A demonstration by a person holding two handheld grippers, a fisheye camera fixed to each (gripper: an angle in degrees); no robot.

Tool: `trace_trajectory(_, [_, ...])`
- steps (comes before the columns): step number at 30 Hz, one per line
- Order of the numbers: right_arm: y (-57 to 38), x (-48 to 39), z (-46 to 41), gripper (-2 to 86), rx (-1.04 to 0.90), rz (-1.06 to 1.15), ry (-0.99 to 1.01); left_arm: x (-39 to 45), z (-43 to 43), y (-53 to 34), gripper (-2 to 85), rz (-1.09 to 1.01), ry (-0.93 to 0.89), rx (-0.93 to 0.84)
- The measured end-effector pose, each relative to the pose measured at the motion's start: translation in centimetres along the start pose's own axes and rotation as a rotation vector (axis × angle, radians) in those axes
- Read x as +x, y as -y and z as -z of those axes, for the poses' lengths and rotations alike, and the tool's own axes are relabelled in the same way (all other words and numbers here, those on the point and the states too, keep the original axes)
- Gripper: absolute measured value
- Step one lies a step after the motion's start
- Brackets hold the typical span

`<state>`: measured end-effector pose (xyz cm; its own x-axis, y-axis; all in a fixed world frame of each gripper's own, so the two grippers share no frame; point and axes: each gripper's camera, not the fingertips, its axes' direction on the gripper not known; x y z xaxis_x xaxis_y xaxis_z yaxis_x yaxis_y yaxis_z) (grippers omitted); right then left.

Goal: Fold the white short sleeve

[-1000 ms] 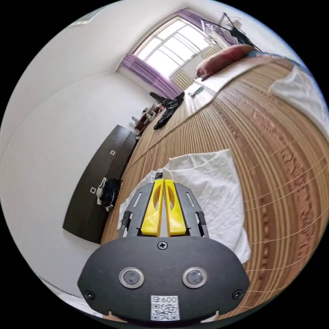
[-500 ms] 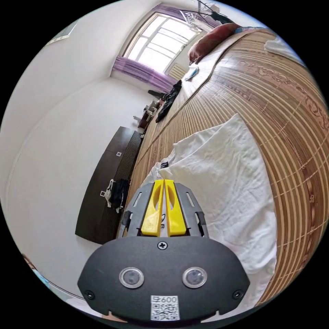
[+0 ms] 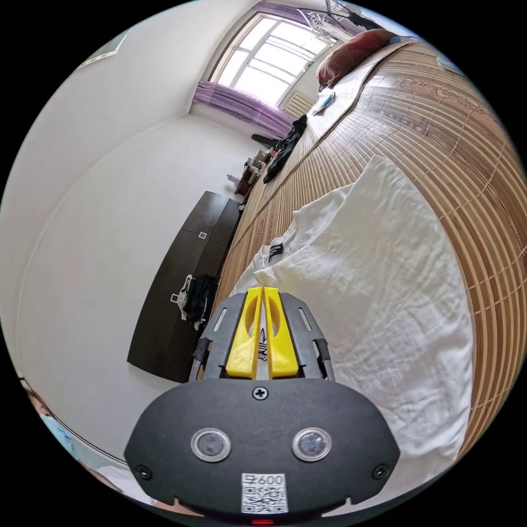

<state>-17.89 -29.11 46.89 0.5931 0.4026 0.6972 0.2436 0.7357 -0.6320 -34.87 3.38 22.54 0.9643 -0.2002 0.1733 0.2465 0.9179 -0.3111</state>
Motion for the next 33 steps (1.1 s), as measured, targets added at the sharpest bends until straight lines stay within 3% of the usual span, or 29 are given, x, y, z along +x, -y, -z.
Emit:
trace_trajectory(9, [-3.1,-0.3,-1.0,-0.8,-0.044,0.026,0.056,2.2,3.3,2.9,0.0,-0.029,-0.025,-0.009])
trace_trajectory(12, [-4.7,-2.6,0.6,-0.8,-0.050,0.191,0.044,3.4,4.3,4.4,0.0,-0.047,-0.017,-0.023])
trace_trajectory(14, [-5.8,-5.6,1.7,-0.8,-0.103,0.379,-0.070,4.6,5.2,5.6,0.0,-0.081,-0.025,-0.027])
trace_trajectory(19, [-14.3,-13.5,4.7,-0.7,-0.415,1.162,-0.526,7.5,6.6,8.2,0.1,-0.193,-0.082,-0.059])
trace_trajectory(21, [-17.6,-13.4,5.0,-0.7,-0.498,1.334,-0.691,8.7,6.7,9.5,0.1,-0.248,-0.134,-0.095])
trace_trajectory(23, [-20.1,-13.1,6.1,-0.7,-0.371,1.437,-0.878,11.5,8.0,10.5,0.1,-0.375,-0.186,-0.065])
trace_trajectory(24, [-21.1,-13.2,7.5,-0.8,-0.183,1.444,-0.967,13.7,9.1,10.7,0.1,-0.463,-0.188,-0.031])
trace_trajectory(25, [-21.6,-13.4,9.3,-0.8,-0.024,1.422,-0.974,14.9,9.5,10.8,0.1,-0.491,-0.184,-0.028])
trace_trajectory(27, [-21.7,-13.4,11.9,-0.8,0.084,1.341,-0.883,18.9,9.6,11.9,0.1,-0.544,-0.193,-0.059])
trace_trajectory(31, [-20.9,-9.6,14.8,-0.8,0.006,1.183,-0.442,31.0,5.2,17.1,0.5,-0.703,-0.204,-0.172])
trace_trajectory(33, [-20.6,-7.8,14.7,-0.8,0.006,1.134,-0.422,35.8,1.0,19.7,0.8,-0.746,-0.187,-0.236])
